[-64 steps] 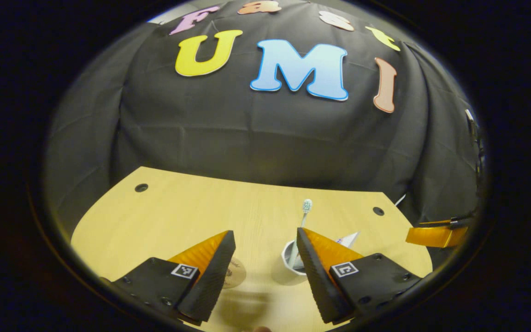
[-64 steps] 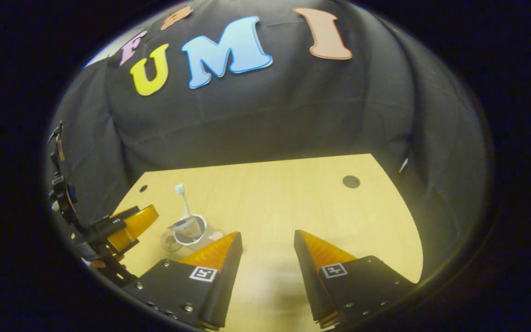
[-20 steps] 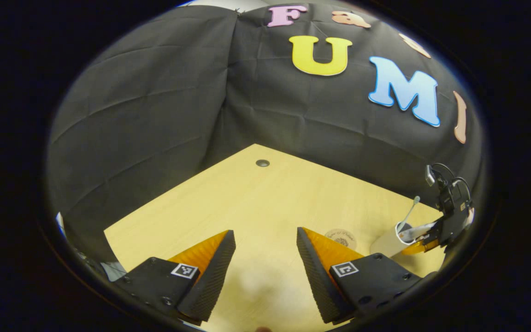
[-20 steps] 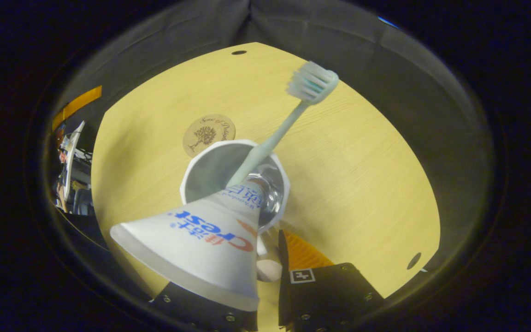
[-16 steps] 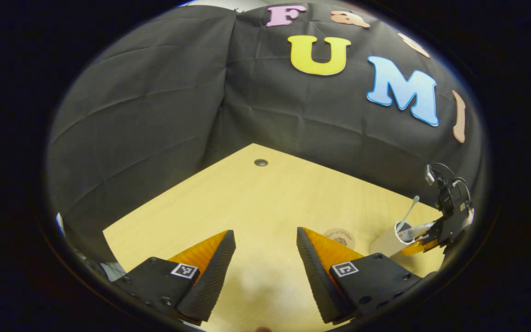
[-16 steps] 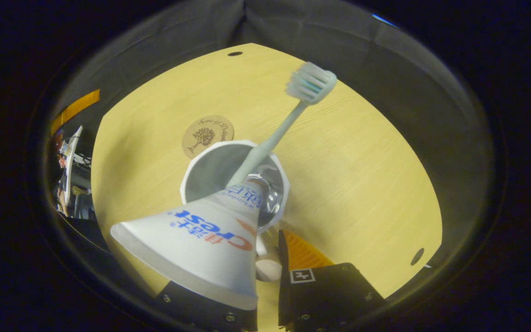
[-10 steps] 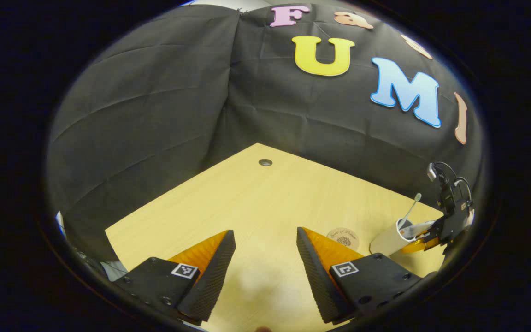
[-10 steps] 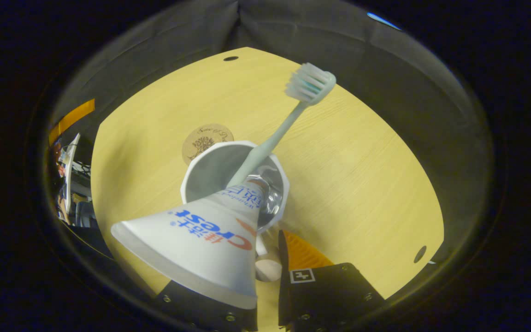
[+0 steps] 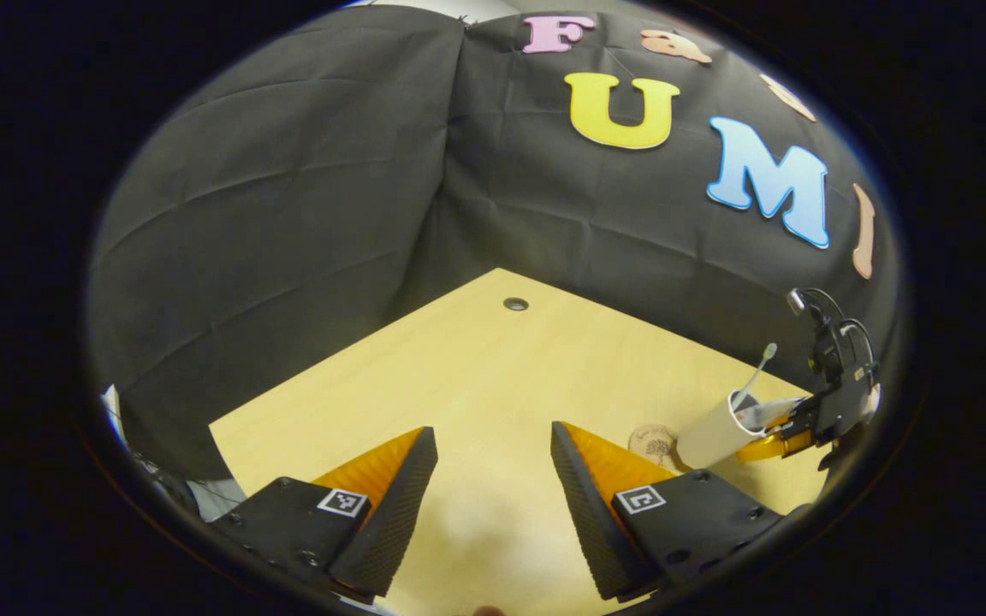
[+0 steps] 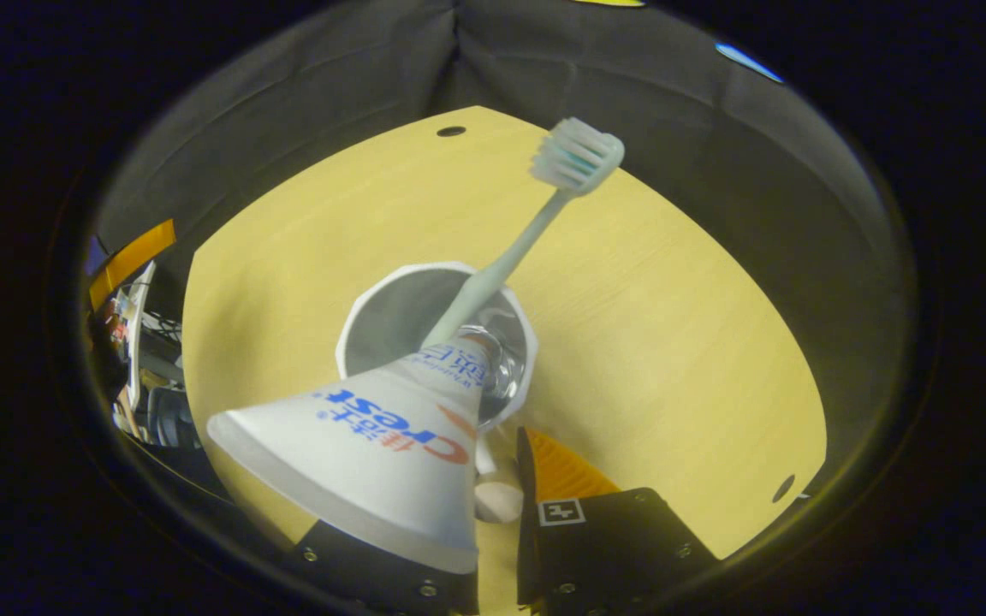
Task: Put the toothbrush and toothpaste on the desktop into the cup, then pick up the cup and place it on the coaster on the desktop.
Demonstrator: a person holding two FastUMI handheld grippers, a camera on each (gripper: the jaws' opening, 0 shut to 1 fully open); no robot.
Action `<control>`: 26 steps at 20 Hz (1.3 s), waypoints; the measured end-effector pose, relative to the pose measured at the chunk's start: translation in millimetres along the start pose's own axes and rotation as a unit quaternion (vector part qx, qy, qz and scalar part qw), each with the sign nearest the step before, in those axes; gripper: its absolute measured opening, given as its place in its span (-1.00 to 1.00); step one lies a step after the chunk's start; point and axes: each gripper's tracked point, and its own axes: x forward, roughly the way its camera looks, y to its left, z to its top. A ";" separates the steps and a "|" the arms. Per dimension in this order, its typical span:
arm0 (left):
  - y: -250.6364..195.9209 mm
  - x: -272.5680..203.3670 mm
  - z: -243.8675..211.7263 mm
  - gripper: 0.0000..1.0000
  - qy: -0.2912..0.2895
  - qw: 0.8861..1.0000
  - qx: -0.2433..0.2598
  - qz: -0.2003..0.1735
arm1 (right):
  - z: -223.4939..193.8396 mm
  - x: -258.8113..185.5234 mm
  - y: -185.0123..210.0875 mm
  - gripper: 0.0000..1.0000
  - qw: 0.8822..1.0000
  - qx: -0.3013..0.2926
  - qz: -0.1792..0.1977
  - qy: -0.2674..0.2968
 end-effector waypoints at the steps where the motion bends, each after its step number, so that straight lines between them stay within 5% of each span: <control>1: 0.6 0.4 0.6 0.80 -0.001 1.000 -0.001 0.003 | 5.5 1.7 4.3 -0.54 1.000 -0.005 0.000 0.000; 15: 12.2 9.9 22.1 0.82 -0.007 0.998 -0.037 0.049 | 34.7 10.6 59.6 -0.54 0.998 -0.047 -0.030 0.019; 20: 10.2 8.3 21.7 0.80 -0.008 0.999 -0.033 0.038 | 23.3 6.3 40.5 -0.55 0.999 -0.033 -0.035 0.018; 23: 6.1 6.3 22.5 0.82 -0.009 0.999 -0.027 0.027 | 27.2 -3.3 38.7 -0.37 0.999 -0.020 -0.038 0.003; 26: -0.8 8.1 24.9 0.80 -0.012 1.000 -0.023 0.016 | 33.2 -27.3 42.0 -0.48 0.999 -0.013 -0.047 -0.018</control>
